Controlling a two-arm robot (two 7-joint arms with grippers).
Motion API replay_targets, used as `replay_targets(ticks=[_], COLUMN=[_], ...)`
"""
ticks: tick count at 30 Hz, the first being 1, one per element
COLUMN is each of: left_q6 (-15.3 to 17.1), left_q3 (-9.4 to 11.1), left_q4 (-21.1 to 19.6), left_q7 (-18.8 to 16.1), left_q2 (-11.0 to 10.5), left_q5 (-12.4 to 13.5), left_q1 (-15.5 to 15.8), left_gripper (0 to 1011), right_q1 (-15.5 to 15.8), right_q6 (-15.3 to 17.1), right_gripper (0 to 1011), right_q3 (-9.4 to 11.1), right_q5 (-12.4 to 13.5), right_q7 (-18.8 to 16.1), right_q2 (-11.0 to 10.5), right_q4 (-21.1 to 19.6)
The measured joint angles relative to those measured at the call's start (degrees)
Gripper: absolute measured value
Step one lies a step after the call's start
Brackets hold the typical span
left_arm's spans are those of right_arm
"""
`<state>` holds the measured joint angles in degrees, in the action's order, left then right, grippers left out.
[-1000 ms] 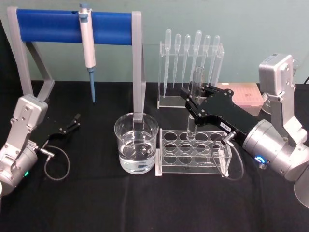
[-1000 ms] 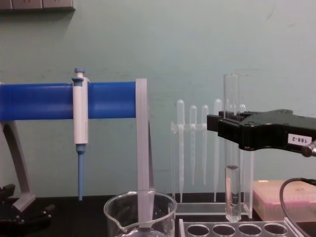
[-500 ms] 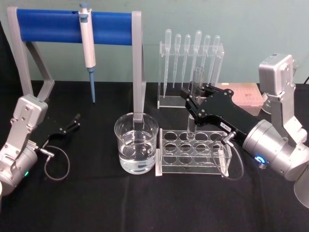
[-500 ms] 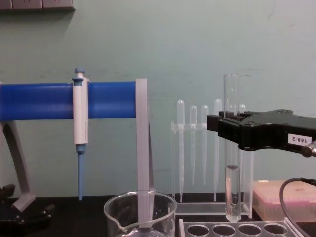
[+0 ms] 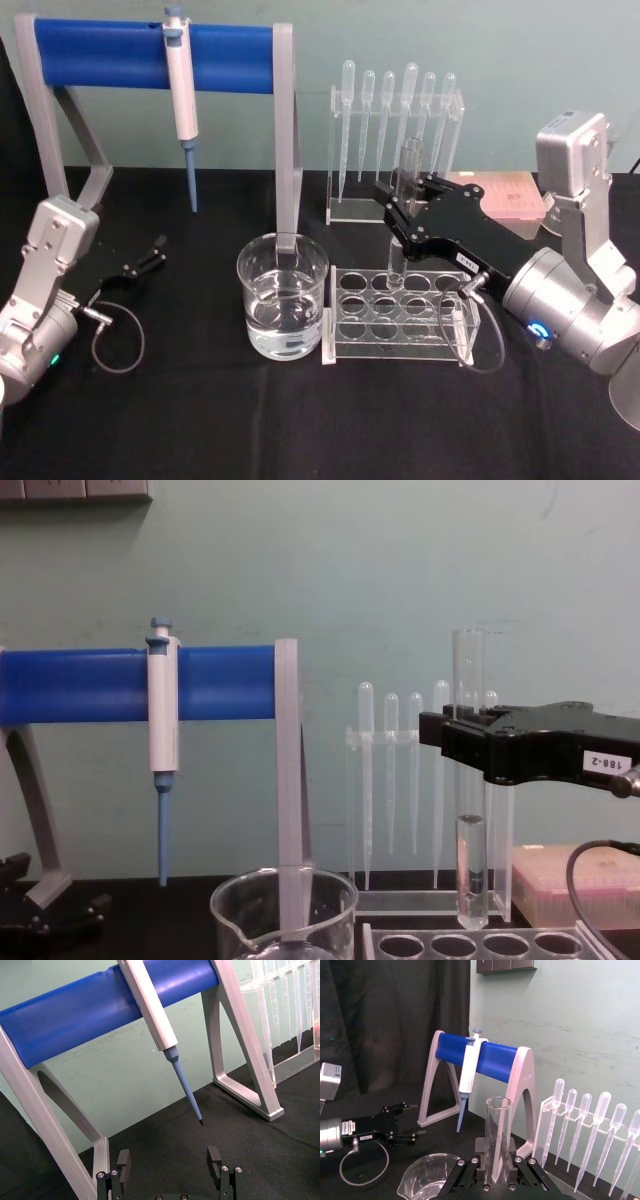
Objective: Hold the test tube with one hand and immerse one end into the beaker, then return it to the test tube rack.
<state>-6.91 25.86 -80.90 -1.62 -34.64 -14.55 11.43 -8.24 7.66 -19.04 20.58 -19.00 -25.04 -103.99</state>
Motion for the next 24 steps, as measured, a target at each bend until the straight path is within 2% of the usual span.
replay_targets(ticks=[24], left_q6=[0.0], left_q3=[0.0], left_q4=[0.0], left_q7=[0.0], left_q2=[0.0], left_q5=[0.0], left_q1=[0.0], left_gripper=[1000], right_q1=[0.0], right_q6=[0.0], right_gripper=[225], right_q3=[0.0], right_q5=[0.0], right_q7=[0.0], right_q2=[0.0], right_q4=[0.0])
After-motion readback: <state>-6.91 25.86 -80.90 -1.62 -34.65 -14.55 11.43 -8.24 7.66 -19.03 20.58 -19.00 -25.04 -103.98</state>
